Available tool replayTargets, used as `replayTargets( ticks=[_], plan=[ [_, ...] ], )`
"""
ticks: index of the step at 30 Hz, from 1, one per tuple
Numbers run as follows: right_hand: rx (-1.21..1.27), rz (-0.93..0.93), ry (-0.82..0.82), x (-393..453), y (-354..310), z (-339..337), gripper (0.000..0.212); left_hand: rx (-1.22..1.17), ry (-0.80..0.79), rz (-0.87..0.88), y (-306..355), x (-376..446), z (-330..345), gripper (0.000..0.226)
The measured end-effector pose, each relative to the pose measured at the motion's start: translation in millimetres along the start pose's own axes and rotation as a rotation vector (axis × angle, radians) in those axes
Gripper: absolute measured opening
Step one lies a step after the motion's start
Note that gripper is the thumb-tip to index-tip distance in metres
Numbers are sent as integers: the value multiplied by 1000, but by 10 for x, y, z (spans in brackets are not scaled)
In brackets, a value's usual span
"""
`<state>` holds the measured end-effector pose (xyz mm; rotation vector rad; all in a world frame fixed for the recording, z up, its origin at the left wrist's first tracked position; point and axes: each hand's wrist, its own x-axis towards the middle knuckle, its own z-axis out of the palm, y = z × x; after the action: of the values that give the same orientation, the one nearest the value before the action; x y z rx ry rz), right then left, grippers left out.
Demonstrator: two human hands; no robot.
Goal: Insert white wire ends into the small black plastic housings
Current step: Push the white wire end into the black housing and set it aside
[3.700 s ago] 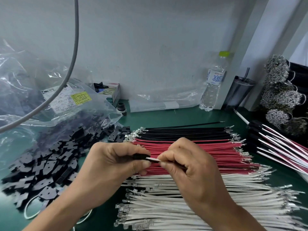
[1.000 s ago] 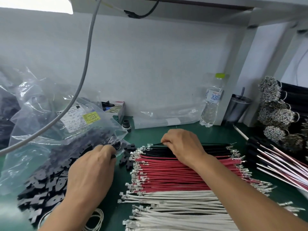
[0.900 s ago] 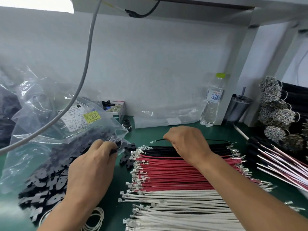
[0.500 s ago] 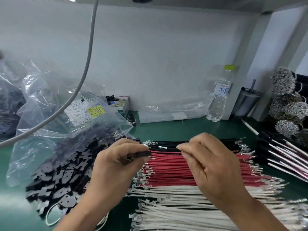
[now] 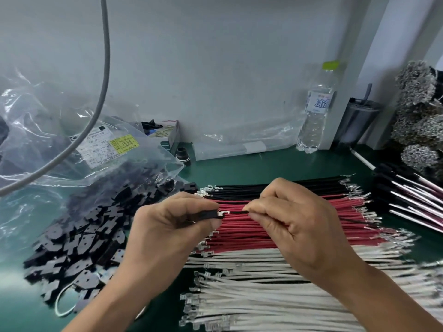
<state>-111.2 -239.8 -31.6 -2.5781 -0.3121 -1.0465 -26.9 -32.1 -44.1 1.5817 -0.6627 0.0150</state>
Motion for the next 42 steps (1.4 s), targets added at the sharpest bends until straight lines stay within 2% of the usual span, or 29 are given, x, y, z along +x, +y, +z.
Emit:
replayTargets(
  ticks=[9, 15, 19, 23, 28, 34, 40, 42],
  plan=[
    [158, 115, -132, -7, -44, 25, 18, 85, -64, 77, -3, 0, -44, 24],
    [-46, 19, -140, -22, -101, 51, 15, 312, -62, 91, -2, -16, 3, 25],
    [124, 93, -152, -32, -109, 113, 18, 188, -87, 68, 14, -16, -18, 21],
    [155, 128, -112, -32, -80, 97, 18, 209, -67, 79, 7, -9, -10, 19],
    [66, 58, -78, -2, -135, 153, 18, 199, -49, 77, -14, -14, -10, 19],
    [71, 52, -104, 2, -165, 204, 18, 230, -47, 71, -7, -20, -33, 19],
    [-210, -38, 101, 49, -112, 89, 5, 154, 62, -23, -78, 18, -27, 19],
    [-228, -82, -21, 9, -143, 138, 5, 99, 138, -76, -97, 23, -45, 16]
  ],
)
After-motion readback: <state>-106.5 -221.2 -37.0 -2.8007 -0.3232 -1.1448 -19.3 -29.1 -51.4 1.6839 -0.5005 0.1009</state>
